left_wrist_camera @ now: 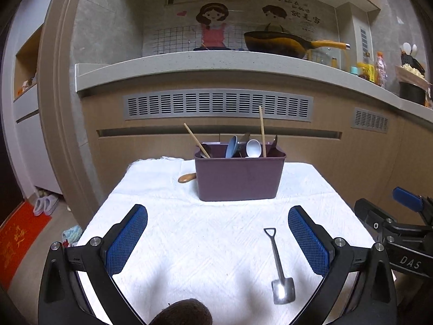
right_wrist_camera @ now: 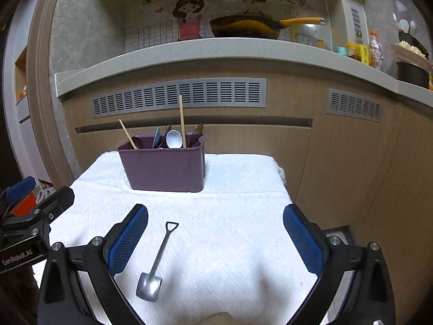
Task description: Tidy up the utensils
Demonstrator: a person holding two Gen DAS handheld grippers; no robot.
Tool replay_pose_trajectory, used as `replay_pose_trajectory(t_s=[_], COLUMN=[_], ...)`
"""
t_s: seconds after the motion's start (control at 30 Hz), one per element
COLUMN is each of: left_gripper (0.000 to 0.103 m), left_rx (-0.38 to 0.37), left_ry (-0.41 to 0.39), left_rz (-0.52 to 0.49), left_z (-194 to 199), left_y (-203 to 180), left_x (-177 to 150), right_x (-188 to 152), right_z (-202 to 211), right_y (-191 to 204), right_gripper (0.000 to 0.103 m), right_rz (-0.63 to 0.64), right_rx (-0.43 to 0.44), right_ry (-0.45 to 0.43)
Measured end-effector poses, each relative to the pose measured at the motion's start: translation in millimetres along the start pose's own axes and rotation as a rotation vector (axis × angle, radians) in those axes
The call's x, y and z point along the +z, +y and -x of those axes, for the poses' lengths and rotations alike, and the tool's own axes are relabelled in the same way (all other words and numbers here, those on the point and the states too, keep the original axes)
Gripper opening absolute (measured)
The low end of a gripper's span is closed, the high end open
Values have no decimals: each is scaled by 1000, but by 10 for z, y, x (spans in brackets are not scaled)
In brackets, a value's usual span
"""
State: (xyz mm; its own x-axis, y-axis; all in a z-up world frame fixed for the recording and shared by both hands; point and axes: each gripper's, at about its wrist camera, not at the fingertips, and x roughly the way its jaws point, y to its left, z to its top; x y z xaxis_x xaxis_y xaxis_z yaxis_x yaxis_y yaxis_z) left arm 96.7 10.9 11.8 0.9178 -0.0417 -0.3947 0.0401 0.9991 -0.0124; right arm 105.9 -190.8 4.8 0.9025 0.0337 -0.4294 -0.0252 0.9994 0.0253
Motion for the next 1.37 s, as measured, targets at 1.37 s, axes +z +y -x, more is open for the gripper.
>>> replay_pose_trajectory(t_s=[1.37], left_gripper=[103], left_rx=[-6], left_ry=[27], left_rz=[-10], left_z=[47], left_y=[-72], left_x=[-47], right_x=[-6], right_z=[79], right_y=[28], right_gripper=[100], right_rz=[24], right_rx=[1], right_ry=[-6])
